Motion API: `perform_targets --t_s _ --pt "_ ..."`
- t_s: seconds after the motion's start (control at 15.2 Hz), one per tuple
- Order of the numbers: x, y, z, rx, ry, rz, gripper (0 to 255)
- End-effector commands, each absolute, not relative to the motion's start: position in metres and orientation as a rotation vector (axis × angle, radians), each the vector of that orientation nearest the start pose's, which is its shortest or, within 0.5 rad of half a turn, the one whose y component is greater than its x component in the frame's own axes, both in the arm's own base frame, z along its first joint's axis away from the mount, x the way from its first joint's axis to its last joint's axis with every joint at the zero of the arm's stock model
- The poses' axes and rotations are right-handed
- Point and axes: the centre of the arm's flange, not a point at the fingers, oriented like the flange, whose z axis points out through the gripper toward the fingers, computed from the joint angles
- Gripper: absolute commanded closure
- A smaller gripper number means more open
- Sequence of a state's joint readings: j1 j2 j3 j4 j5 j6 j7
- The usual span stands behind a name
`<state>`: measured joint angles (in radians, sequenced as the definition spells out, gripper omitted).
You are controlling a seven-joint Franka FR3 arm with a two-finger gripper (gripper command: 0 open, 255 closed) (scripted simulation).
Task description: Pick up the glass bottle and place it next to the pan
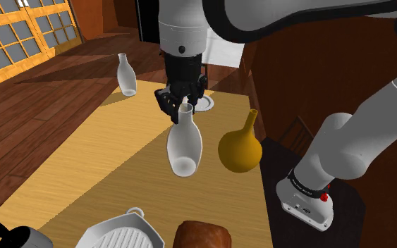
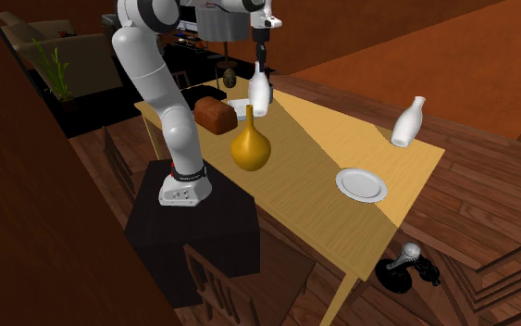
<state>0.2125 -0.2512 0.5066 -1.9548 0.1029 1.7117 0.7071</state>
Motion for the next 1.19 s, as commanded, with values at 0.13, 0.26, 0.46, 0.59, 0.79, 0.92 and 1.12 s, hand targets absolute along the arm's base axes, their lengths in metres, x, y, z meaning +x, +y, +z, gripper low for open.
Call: perform_targets --t_s 0.13,0.26,0.46,0.59,0.79,0.92,1.12 --pt "0.348 0.347 0.546 -3.169 0.029 0.005 255" --pt "0.348 0.347 0.536 -3.169 0.029 0.005 255" --pt "0.348 0.347 0.52 -3.169 0.029 0.005 255" --pt "0.348 0.347 0.509 -3.169 0.029 0.005 255" --pt "0.348 0.347 0.493 -3.169 0.029 0.005 255" --pt "0.348 0.347 0.483 -3.169 0.029 0.005 255" --pt "0.348 0.347 0.467 -3.169 0.029 0.005 255"
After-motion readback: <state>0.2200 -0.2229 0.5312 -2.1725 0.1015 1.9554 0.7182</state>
